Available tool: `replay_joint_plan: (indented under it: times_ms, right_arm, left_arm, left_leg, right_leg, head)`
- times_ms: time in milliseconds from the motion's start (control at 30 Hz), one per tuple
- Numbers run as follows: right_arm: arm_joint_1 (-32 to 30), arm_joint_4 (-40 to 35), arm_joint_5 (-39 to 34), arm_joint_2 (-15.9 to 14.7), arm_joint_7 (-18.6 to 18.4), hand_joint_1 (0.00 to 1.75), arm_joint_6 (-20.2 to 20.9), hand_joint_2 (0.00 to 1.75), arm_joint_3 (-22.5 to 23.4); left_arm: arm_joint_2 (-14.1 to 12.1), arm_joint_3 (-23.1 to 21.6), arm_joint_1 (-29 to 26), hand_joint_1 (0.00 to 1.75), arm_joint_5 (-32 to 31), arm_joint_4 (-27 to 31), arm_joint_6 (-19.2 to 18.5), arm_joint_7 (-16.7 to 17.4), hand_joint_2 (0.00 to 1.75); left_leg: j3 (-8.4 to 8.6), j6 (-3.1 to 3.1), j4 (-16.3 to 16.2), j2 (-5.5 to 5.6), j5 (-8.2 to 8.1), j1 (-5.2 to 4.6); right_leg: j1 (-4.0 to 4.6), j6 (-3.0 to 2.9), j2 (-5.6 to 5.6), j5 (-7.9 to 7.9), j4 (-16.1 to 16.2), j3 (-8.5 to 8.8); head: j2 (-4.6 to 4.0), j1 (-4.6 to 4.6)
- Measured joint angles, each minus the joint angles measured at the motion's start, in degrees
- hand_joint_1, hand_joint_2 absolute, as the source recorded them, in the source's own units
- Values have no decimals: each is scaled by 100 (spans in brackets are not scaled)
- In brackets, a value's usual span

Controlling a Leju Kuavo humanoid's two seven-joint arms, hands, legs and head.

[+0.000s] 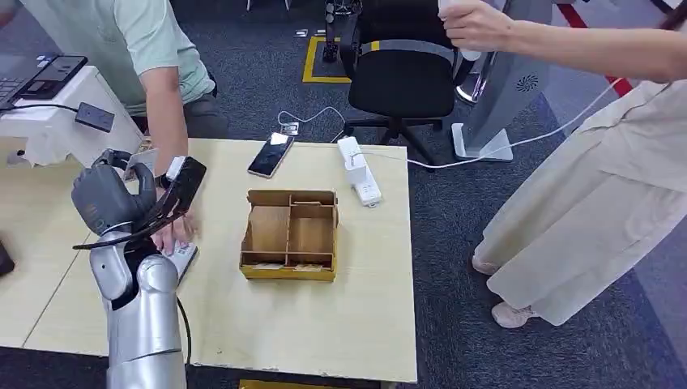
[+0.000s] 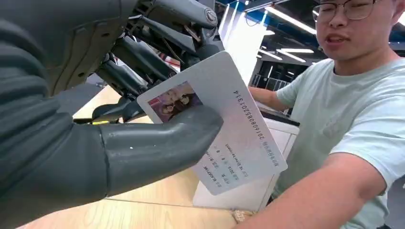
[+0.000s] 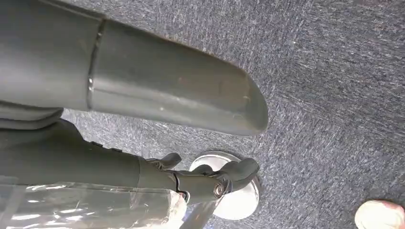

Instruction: Pass the card to the sensor for recognition and then transmit it.

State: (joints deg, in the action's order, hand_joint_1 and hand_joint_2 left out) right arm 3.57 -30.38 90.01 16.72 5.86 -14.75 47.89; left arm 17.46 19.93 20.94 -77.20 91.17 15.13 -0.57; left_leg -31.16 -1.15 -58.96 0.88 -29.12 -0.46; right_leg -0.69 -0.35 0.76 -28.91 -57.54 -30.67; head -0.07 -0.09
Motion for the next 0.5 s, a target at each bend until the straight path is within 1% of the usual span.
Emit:
replay_joint_plan:
  times_ms: [500]
  right_arm:
    - [-27, -2, 0, 0, -39, 0, 0, 0, -37]
  left_arm:
    - [22, 0, -18, 175, 9, 0, -7, 17, 175]
  left_leg:
    - [-1, 0, 0, 0, 0, 0]
  right_leg:
    - [0, 0, 0, 0, 0, 0]
  head:
    - [0, 0]
